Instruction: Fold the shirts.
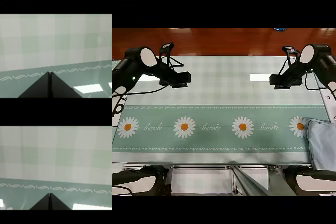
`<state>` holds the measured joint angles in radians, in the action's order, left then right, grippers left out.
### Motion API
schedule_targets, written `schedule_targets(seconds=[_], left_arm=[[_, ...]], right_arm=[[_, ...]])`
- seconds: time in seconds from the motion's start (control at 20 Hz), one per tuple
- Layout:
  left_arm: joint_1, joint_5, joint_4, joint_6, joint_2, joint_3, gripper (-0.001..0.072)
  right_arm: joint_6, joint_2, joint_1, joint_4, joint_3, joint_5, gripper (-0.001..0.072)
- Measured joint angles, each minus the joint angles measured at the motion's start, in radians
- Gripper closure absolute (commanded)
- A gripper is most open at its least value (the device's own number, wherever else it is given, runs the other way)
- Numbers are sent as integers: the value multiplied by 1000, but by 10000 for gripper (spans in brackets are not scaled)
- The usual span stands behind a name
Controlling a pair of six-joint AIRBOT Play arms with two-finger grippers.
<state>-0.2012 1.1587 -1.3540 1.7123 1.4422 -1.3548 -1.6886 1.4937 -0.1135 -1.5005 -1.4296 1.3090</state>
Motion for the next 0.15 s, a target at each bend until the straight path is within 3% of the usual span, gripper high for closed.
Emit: schedule_targets(seconds=[0.15], left_arm=[[1,0,0,0,14,0,680]], right_arm=[[0,0,0,-2,0,0,688]])
